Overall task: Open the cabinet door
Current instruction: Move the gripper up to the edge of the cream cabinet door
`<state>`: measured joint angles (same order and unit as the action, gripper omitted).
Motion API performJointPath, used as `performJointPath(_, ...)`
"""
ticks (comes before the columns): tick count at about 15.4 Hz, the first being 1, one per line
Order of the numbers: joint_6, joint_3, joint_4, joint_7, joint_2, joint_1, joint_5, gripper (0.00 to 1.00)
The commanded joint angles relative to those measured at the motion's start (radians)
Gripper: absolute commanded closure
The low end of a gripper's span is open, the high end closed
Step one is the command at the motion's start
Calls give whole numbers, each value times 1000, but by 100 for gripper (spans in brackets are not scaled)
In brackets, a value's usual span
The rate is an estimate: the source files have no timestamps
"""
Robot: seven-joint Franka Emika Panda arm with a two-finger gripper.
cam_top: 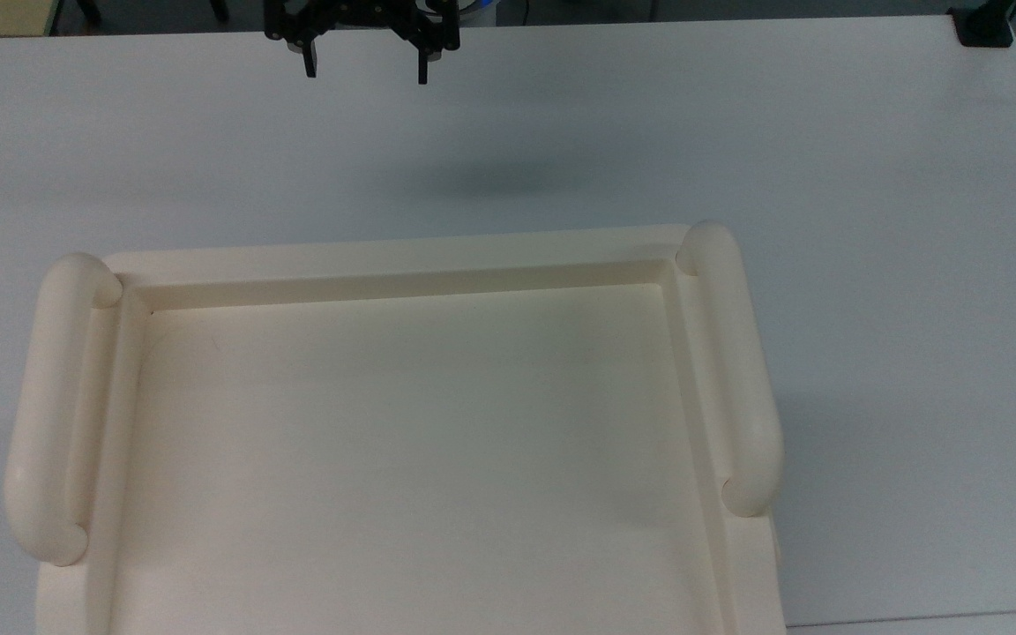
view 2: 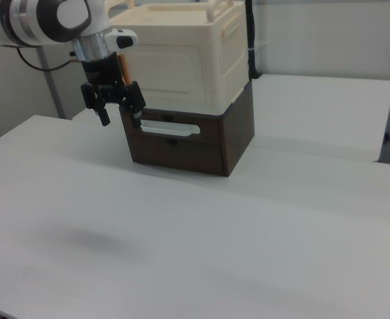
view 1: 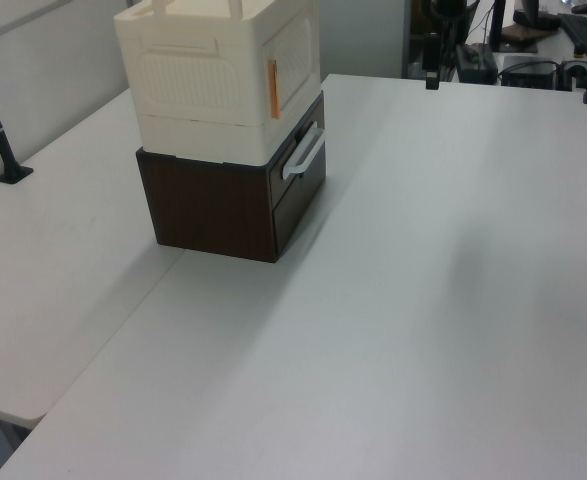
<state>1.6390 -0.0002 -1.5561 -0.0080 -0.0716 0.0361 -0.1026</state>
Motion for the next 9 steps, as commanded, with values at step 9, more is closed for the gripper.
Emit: performJointPath(9,4,8,-32,22,18,-5,-8,0)
